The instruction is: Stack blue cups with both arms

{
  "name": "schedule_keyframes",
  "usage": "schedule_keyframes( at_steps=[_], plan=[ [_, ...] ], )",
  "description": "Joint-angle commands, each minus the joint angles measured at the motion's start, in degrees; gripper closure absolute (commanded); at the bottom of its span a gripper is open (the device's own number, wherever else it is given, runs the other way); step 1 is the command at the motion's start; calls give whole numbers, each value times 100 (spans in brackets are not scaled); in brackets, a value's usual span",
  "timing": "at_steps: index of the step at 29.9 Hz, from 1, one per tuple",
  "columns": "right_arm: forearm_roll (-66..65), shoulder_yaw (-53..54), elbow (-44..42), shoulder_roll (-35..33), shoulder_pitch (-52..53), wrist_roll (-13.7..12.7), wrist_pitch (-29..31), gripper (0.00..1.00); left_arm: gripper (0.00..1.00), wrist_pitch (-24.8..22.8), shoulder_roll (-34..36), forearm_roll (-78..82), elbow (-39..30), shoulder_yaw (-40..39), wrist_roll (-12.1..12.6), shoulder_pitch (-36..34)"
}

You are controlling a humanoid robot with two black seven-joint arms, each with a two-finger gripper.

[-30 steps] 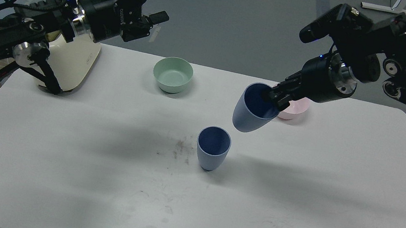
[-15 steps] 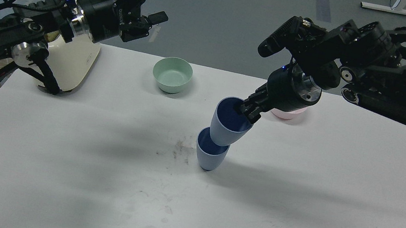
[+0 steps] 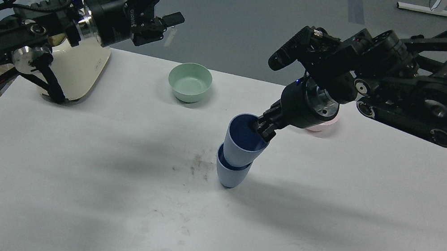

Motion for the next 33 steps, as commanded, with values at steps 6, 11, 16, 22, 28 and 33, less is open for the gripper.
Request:
schedule_keyframes(
  at_steps=[6,11,16,22,28,33],
  plan=[
    [17,-11,-33,84,-37,-9,0,80,4,-5,9,0,0,-8,0,1],
    [202,-20,-33,119,-37,-17,0,68,4,4,26,0,0,-8,0,1],
    [211,-20,-50,137,-37,-26,0,57,4,4,44,0,0,-17,0,1],
    [482,-2,-357,163,33,-17,0,38,4,-5,79,0,0,-17,0,1],
    [1088,50,-744,119,279,-17,0,4,3,13,79,0,9,-8,0,1],
    [1572,270,-1105,-170,324,-9,0,1,2,13,79,0,88,-26,0,9]
  ],
)
